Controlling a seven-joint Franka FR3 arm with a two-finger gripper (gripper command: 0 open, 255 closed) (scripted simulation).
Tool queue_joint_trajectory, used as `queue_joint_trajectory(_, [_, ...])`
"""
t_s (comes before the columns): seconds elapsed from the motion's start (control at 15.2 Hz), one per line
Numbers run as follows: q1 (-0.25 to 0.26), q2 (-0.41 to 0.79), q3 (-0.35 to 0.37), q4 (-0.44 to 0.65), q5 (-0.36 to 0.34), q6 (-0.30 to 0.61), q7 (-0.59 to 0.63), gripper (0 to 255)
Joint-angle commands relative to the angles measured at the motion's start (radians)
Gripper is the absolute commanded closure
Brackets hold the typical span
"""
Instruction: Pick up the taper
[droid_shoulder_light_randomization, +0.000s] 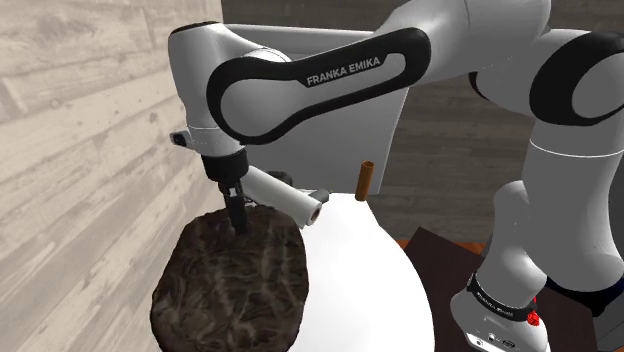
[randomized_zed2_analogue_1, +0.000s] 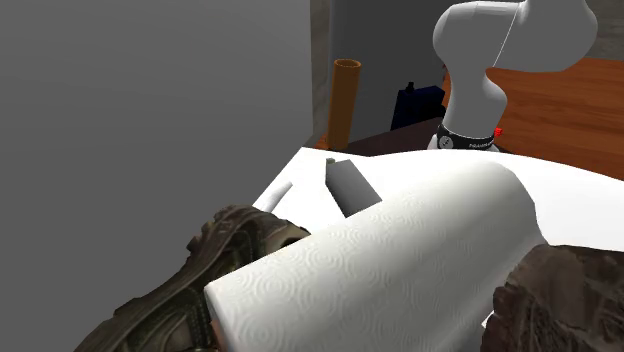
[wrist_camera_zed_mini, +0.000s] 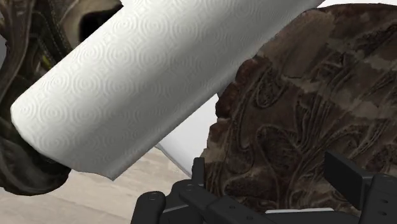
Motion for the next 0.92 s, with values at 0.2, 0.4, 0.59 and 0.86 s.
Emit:
queue_joint_trajectory(0.2, [0.001,0.017,0.0,-0.043,-0.003,0.059,0.001,0])
queue_joint_trajectory(0.4, [0.001,0.017,0.0,-0.049,-0.003,0.066,0.001,255])
queue_joint_trajectory(0.59, [0.002,0.014,0.001,-0.052,-0.003,0.066,0.002,255])
queue_joint_trajectory(0.86, [0.002,0.014,0.001,-0.055,-0.003,0.069,0.002,255])
